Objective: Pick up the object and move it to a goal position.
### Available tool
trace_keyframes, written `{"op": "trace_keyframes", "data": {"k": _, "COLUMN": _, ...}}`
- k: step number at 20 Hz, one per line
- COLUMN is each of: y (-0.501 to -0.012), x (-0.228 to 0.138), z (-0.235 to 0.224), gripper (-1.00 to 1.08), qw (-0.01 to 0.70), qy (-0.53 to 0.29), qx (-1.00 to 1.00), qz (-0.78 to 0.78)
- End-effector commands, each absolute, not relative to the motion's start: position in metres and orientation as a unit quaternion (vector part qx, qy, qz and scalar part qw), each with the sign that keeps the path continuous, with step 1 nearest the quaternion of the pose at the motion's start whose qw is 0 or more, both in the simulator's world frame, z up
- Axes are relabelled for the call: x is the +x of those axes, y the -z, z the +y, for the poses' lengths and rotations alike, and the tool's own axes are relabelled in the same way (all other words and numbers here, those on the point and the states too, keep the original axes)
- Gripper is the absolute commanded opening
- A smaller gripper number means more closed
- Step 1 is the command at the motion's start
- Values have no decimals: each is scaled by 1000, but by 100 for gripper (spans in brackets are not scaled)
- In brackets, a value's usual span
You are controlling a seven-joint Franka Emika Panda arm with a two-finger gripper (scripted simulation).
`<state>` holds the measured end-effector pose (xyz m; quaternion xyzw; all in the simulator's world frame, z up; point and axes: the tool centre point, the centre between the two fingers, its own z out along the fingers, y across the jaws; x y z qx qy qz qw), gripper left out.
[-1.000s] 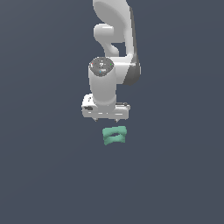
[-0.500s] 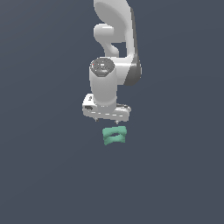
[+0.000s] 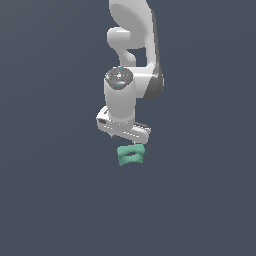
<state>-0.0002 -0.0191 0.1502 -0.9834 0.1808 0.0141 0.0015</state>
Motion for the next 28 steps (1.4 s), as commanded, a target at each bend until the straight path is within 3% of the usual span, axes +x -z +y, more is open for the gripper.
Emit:
{"op": "trace_keyframes", "data": {"k": 1, "y": -150, "x": 2, "z": -17, "gripper": 100, "qw": 1, "qy": -14, "qx": -977, "qz": 213}}
{"op": "trace_keyframes", "data": {"k": 28, "y": -146, "x": 20, "z": 4, "gripper": 100, "qw": -1, "qy": -5, "qx": -847, "qz": 531}}
